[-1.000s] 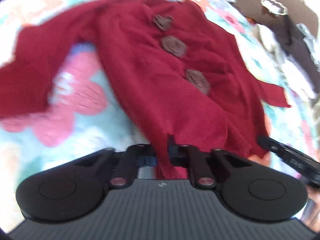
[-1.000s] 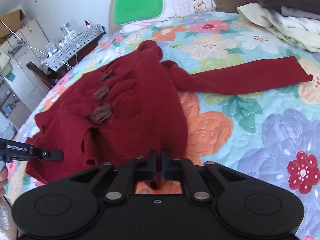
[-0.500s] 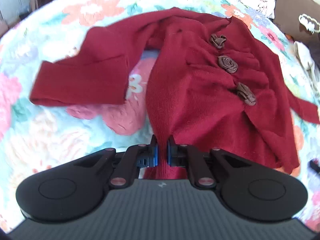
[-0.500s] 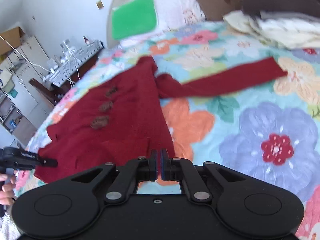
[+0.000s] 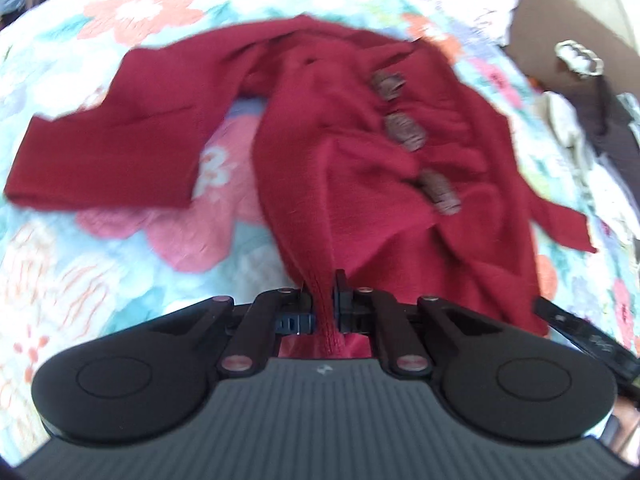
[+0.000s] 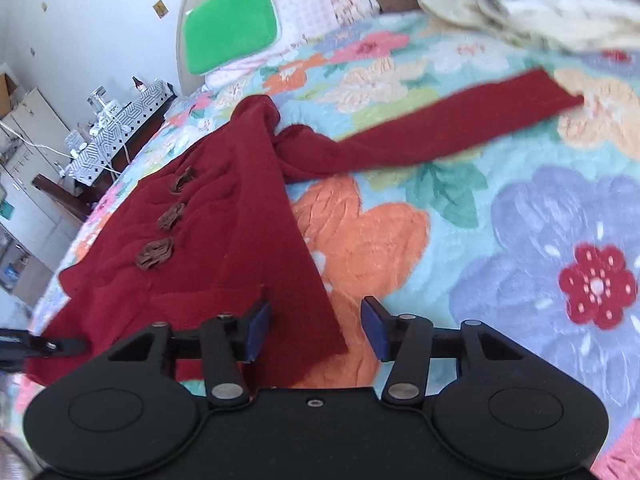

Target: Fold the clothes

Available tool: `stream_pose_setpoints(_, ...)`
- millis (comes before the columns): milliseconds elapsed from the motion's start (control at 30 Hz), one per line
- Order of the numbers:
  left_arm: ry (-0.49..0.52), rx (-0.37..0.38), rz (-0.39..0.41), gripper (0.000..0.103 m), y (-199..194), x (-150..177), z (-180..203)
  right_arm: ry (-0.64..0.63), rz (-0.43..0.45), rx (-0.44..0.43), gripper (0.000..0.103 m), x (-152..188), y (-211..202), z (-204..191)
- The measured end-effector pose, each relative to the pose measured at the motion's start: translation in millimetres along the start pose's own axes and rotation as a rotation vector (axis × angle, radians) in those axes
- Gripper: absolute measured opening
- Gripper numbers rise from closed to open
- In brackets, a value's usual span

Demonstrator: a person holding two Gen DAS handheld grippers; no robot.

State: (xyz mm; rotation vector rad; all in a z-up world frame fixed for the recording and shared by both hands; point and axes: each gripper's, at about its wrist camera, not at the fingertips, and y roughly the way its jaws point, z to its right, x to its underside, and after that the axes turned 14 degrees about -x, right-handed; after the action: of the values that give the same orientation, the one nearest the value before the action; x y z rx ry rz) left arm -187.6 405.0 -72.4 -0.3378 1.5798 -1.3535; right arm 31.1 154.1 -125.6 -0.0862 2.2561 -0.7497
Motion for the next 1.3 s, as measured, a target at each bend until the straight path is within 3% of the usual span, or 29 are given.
stream_pose_setpoints(67, -0.002, 0.007, 0.001, 0.006, 0, 0, 2, -0.107, -0.020, 0.022, 0.055, 4, 8, -16)
stream_pose_setpoints(133, -0.034, 0.038, -0.007, 0.006, 0, -1, -2, -0.167, -0.048, -0.039, 0.008, 8, 8, -26)
stream_pose_setpoints(167, -0.054, 0.056, -0.007, 0.006, 1, -2, -5, -0.185, -0.058, -0.079, 0.008, 10, 7, -31)
stream_pose_setpoints(300, -0.198, 0.186, 0.065, 0.006, -11, -4, -24, -0.161, 0.087, -0.125, 0.008, -4, -31, -36)
stream_pose_setpoints(433, -0.352, 0.434, 0.116, 0.006, -29, -2, -47, -0.055, 0.270, -0.245, 0.007, -38, -88, -36)
stream_pose_setpoints(500, -0.429, 0.549, 0.062, 0.006, -25, -2, -55, -0.038, 0.262, -0.240, 0.007, -50, -99, -33)
stream_pose_setpoints(533, -0.424, 0.531, 0.022, 0.006, -21, -3, -55, -0.037, 0.242, -0.225, 0.007, -54, -100, -31)
stream_pose_setpoints(567, -0.383, 0.456, -0.011, 0.006, -17, -4, -51, -0.062, 0.209, -0.156, 0.007, -54, -96, -29)
stream_pose_setpoints(667, -0.180, 0.128, -0.131, 0.006, 10, -9, -28, -0.097, 0.100, -0.042, 0.008, -39, -76, -16)
stream_pose_setpoints(700, -0.139, 0.082, -0.161, 0.007, 19, -10, -22, -0.086, 0.073, -0.028, 0.008, -32, -69, -11)
stream_pose_setpoints(833, -0.069, 0.077, -0.153, 0.011, 20, -15, -10, -0.058, 0.041, 0.014, 0.009, -16, -54, -6)
stream_pose_setpoints(900, -0.055, 0.049, -0.135, 0.032, 17, -15, -10, -0.053, 0.042, 0.012, 0.015, -14, -51, -8)
stream_pose_setpoints(967, -0.074, 0.029, -0.139, 0.045, 16, -15, -14, -0.058, 0.053, 0.011, 0.031, -12, -49, -5)
stream_pose_setpoints(1000, -0.097, 0.022, -0.148, 0.049, 16, -16, -18, -0.049, 0.064, 0.030, 0.058, -11, -47, -3)
stream_pose_setpoints(1033, -0.131, 0.022, -0.156, 0.050, 18, -16, -24, -0.021, 0.078, 0.053, 0.074, -9, -45, 2)
stream_pose_setpoints(1100, -0.217, 0.046, -0.176, 0.061, 27, -16, -32, 0.034, 0.106, 0.099, 0.075, -5, -41, 11)
stream_pose_setpoints(1133, -0.254, 0.059, -0.186, 0.062, 30, -15, -36, 0.054, 0.091, 0.078, 0.076, -4, -36, 16)
stream_pose_setpoints(1167, -0.272, 0.073, -0.194, 0.062, 33, -14, -38, 0.073, 0.075, 0.057, 0.073, -4, -32, 21)
stream_pose_setpoints(1200, -0.278, 0.086, -0.199, 0.058, 36, -14, -39, 0.053, 0.058, 0.032, 0.055, -5, -30, 17)
stream_pose_setpoints(1233, -0.245, 0.092, -0.189, 0.054, 34, -15, -36, 0.033, 0.040, 0.007, 0.019, -7, -29, 14)
stream_pose_setpoints(1267, -0.219, 0.101, -0.166, 0.021, 29, -15, -33, 0.013, 0.024, -0.019, 0.010, -8, -27, 11)
stream_pose_setpoints(1300, -0.193, 0.111, -0.143, 0.005, 24, -14, -30, 0.000, 0.074, -0.062, 0.010, -11, -37, 4)
